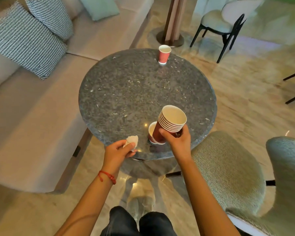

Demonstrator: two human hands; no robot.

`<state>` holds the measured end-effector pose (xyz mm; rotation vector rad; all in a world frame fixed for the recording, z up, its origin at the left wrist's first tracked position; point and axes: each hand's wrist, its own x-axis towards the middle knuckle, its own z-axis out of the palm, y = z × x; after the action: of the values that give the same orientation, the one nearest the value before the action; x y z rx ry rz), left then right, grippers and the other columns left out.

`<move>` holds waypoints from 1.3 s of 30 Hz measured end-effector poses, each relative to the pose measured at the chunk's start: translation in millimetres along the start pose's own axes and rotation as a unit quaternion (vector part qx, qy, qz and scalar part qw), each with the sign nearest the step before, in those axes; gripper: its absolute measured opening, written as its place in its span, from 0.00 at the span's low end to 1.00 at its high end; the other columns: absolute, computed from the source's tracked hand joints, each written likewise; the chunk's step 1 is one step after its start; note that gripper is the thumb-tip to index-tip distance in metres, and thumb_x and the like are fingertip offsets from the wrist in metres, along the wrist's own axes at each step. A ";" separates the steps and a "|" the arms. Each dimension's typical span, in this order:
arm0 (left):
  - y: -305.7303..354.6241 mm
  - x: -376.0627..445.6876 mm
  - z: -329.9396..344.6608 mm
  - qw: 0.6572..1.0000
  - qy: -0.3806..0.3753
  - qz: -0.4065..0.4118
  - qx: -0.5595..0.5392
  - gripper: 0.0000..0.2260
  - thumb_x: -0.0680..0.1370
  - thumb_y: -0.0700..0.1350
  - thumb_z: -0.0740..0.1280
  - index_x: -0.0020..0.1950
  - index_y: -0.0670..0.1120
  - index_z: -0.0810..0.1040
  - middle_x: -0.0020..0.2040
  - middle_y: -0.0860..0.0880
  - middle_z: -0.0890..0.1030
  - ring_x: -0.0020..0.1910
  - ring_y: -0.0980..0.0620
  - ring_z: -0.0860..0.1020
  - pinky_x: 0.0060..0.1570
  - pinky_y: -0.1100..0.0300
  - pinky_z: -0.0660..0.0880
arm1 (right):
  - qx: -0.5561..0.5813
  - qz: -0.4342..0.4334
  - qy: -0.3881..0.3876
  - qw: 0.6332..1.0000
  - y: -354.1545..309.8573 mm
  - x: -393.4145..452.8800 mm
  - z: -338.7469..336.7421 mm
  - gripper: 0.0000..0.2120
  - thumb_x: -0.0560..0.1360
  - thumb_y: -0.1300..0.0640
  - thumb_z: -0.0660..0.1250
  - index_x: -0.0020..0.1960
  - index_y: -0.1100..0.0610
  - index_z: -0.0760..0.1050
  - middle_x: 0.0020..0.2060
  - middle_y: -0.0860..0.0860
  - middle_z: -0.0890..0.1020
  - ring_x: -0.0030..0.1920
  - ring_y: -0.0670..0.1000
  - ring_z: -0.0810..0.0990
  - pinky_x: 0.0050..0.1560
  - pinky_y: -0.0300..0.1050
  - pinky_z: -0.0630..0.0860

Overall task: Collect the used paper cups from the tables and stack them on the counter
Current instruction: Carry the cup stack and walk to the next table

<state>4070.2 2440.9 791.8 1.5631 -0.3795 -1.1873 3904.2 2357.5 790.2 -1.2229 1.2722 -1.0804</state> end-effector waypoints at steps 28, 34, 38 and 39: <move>1.5 33.5 9.3 0.998 0.053 -0.026 -0.023 0.07 0.72 0.34 0.69 0.38 0.44 0.82 0.31 0.50 0.83 0.33 0.54 0.82 0.32 0.66 0.78 | -0.078 0.060 -0.095 0.991 87.8 31.5 8.4 0.39 0.63 0.65 0.79 0.62 0.40 0.62 0.57 0.41 0.73 0.56 0.35 0.74 0.47 0.25 0.72; -0.6 29.2 10.3 0.998 0.048 -0.021 -0.021 0.07 0.72 0.34 0.69 0.37 0.43 0.81 0.32 0.48 0.82 0.33 0.53 0.82 0.33 0.66 0.78 | -0.061 0.072 -0.081 0.992 82.6 32.7 7.1 0.33 0.65 0.64 0.77 0.61 0.45 0.64 0.53 0.40 0.75 0.50 0.32 0.76 0.42 0.25 0.72; -0.7 25.5 14.8 0.999 0.034 -0.017 -0.017 0.08 0.72 0.34 0.69 0.36 0.44 0.81 0.33 0.48 0.82 0.33 0.53 0.82 0.33 0.67 0.78 | -0.022 0.071 -0.059 0.995 71.3 24.0 -1.0 0.31 0.66 0.62 0.77 0.62 0.45 0.66 0.53 0.38 0.76 0.51 0.29 0.75 0.44 0.23 0.72; -1.0 24.4 16.6 0.999 0.029 -0.018 -0.015 0.07 0.72 0.34 0.69 0.37 0.44 0.81 0.33 0.48 0.82 0.33 0.53 0.82 0.33 0.67 0.78 | -0.015 0.069 -0.048 0.996 67.2 20.9 -4.1 0.31 0.66 0.61 0.77 0.61 0.43 0.66 0.54 0.38 0.76 0.53 0.30 0.75 0.46 0.24 0.72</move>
<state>4067.1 2413.8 780.5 1.5805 -0.2955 -1.1665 3895.6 2342.0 721.9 -1.1782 1.2828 -0.8956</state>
